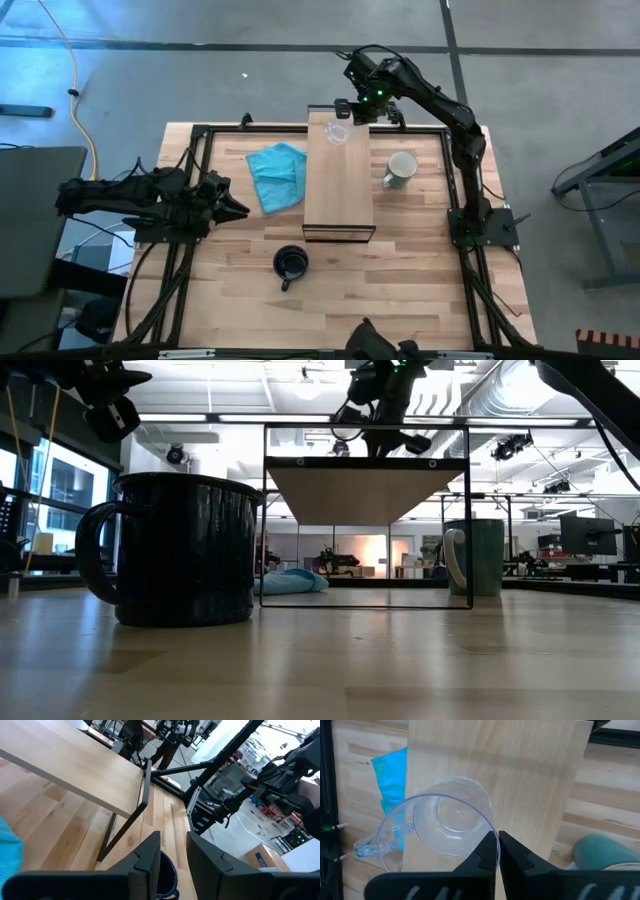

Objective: Stack small to large cups/mugs on shelf
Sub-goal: Put the transparent mug on the shelf

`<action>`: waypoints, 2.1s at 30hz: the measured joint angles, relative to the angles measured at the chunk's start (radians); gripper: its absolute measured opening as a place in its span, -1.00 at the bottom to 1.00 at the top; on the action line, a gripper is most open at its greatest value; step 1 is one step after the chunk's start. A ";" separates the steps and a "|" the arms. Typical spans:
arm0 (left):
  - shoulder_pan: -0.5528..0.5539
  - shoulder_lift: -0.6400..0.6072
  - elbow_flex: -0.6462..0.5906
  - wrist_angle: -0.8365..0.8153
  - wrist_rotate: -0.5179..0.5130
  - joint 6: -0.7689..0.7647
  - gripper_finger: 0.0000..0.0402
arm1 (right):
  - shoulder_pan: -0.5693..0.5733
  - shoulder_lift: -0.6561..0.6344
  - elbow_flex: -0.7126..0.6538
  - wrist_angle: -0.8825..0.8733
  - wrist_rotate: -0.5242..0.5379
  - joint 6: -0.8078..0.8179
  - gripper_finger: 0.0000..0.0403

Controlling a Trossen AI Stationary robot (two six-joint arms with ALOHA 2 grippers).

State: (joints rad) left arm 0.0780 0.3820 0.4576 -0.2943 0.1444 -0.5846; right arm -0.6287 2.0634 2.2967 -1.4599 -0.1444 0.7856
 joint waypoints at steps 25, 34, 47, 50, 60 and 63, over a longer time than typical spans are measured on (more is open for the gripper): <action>0.000 0.000 0.000 -0.039 0.000 0.018 -0.59 | -0.040 0.001 0.000 0.021 0.051 0.007 -1.00; 0.000 0.000 0.000 -0.039 -0.033 0.033 -0.59 | -0.039 0.001 0.000 -0.033 0.034 0.026 -1.00; 0.000 0.000 0.000 -0.039 -0.052 0.035 -0.59 | -0.039 0.001 0.000 -0.017 -0.028 0.070 -1.00; 0.000 0.000 0.000 -0.039 -0.053 0.035 -0.59 | -0.039 0.001 0.000 -0.017 -0.033 0.069 -1.00; 0.000 0.000 0.000 -0.039 -0.060 0.035 -0.59 | 0.012 0.000 0.047 -0.057 -0.052 0.008 -1.00; 0.000 0.000 0.000 -0.039 -0.060 0.035 -0.59 | 0.021 -0.025 0.051 -0.067 -0.048 0.010 -1.00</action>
State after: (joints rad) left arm 0.0780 0.3820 0.4572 -0.3328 0.0844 -0.5492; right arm -0.6076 2.0386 2.3481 -1.5264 -0.1927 0.7958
